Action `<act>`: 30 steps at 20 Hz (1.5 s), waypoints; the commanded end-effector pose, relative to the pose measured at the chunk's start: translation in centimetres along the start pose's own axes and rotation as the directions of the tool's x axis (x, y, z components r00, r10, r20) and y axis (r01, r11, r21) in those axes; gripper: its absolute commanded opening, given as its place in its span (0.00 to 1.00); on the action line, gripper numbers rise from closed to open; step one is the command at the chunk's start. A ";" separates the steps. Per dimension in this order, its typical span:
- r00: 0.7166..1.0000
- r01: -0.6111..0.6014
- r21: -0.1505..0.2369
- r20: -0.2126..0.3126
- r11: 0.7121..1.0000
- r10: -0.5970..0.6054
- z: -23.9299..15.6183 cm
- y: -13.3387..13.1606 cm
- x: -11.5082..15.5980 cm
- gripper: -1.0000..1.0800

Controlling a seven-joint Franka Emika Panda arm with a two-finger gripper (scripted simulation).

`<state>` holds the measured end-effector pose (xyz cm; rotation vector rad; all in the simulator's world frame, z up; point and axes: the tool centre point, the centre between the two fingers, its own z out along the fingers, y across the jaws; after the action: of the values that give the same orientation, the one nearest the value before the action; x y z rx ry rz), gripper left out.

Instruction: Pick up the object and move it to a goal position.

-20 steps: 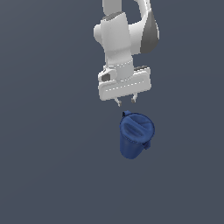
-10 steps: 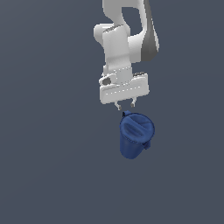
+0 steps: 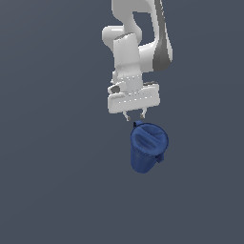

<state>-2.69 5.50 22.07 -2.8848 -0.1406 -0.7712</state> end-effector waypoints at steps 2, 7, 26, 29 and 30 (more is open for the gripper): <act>1.000 0.000 -0.007 -0.008 1.000 0.000 0.1 0.1 -0.2 0.62; 1.000 0.000 -0.007 -0.007 1.000 0.000 0.2 0.1 -0.2 0.62; 1.000 0.000 -0.008 -0.009 1.000 0.000 3.1 0.2 -0.2 0.00; 1.000 0.000 -0.008 -0.009 1.000 0.000 3.1 0.2 -0.2 0.00; 1.000 0.000 -0.008 -0.009 1.000 0.000 3.1 0.2 -0.2 0.00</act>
<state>-1.27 5.73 19.36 -2.8889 -0.1348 -0.7890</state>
